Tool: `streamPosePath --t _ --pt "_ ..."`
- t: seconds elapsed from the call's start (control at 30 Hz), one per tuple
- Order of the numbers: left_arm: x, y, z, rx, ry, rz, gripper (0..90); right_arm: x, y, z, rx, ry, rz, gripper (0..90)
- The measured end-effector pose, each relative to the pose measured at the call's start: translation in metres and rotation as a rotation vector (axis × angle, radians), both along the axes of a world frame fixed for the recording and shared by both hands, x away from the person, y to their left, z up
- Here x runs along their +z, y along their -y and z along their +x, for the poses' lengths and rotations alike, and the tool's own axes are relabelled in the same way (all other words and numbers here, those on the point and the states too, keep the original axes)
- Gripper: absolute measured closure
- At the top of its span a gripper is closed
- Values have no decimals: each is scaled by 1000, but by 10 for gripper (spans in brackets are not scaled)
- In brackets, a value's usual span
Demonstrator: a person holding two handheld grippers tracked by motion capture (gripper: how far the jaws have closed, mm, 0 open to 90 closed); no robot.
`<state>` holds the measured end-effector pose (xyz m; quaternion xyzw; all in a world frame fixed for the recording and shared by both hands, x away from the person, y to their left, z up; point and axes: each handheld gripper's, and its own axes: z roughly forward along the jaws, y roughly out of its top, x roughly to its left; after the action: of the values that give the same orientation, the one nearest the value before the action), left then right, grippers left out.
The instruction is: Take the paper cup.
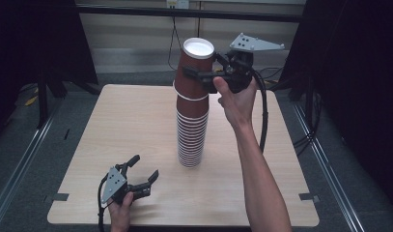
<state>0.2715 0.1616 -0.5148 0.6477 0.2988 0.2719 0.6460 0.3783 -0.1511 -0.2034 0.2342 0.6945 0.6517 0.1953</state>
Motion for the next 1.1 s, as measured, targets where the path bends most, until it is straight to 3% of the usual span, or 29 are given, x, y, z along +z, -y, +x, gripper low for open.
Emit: streamPosePath --t 0.07,0.27,0.77,1.1 --pt "0 1 0 -7 -5 -8 156 4 3 0 8 4 41 202" --pt "0 1 0 -7 -5 -8 155 6 3 3 13 1 62 203" --pt "0 0 0 -8 -4 -4 155 15 9 -2 -10 66 156 205" --pt "0 1 0 -7 -4 -6 155 18 15 -5 -21 79 198 207"
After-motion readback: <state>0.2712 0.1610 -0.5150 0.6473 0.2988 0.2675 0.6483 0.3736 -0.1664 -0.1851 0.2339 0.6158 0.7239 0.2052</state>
